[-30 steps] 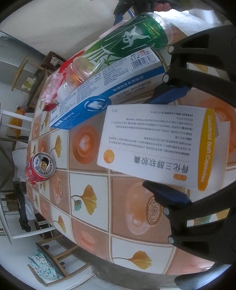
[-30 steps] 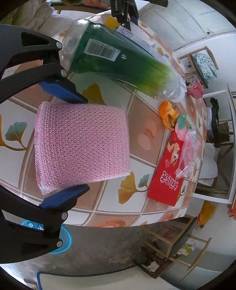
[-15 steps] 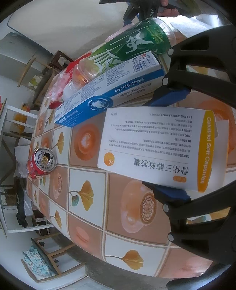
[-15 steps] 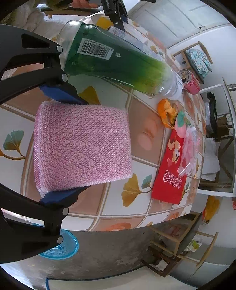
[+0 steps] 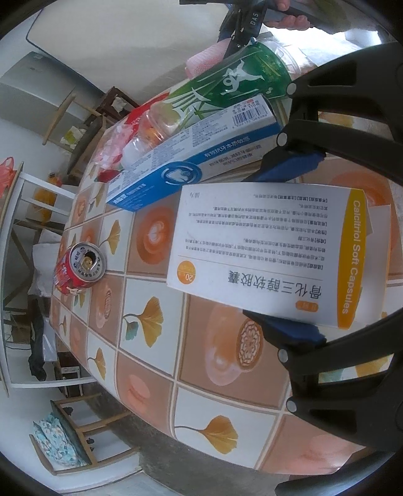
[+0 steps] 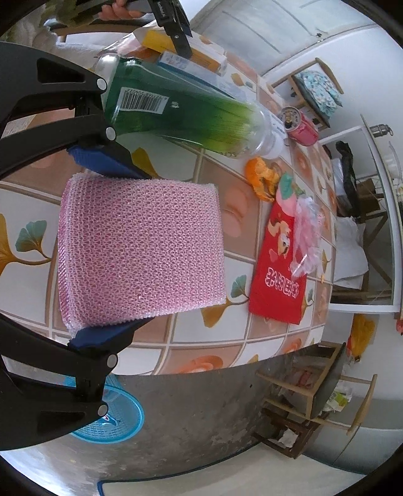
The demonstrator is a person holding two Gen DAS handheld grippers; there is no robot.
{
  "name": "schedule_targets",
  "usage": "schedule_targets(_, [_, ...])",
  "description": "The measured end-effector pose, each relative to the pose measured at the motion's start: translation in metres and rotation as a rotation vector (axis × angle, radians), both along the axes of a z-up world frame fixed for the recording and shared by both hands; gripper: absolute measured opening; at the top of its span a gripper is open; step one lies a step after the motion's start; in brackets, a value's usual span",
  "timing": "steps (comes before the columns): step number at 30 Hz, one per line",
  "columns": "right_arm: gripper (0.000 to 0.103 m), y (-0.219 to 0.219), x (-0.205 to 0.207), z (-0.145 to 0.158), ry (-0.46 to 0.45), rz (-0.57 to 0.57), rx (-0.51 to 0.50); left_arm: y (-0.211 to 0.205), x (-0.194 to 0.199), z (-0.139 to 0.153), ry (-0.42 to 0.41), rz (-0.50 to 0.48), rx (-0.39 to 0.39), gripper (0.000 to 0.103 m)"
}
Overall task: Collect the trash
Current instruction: 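Lift the capsule box and pink sponge off the table with both grippers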
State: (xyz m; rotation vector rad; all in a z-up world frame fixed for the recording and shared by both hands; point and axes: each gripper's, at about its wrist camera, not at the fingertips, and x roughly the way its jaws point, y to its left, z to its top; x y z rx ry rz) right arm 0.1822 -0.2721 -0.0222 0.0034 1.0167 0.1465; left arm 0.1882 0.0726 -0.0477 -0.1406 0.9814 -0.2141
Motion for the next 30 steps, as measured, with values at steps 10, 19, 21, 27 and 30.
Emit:
schedule_targets(10, [0.077,-0.002,-0.001,0.009,-0.018,-0.013,0.021,0.003,-0.004,0.003,-0.010,0.007,-0.014,0.071])
schedule_targets(19, [0.077,-0.005,-0.003,0.013,-0.030,-0.027,0.038,0.007,-0.005,0.006,-0.021,0.019,-0.021,0.071])
schedule_targets(21, [0.077,-0.006,-0.003,0.015,-0.034,-0.030,0.042,0.008,-0.006,0.009,-0.027,0.022,-0.024,0.071])
schedule_targets(27, [0.077,-0.008,-0.004,0.020,-0.048,-0.040,0.054,0.009,-0.008,0.012,-0.041,0.027,-0.031,0.071])
schedule_targets(30, [0.077,-0.009,-0.004,0.021,-0.051,-0.042,0.058,0.010,-0.009,0.012,-0.041,0.028,-0.033,0.071])
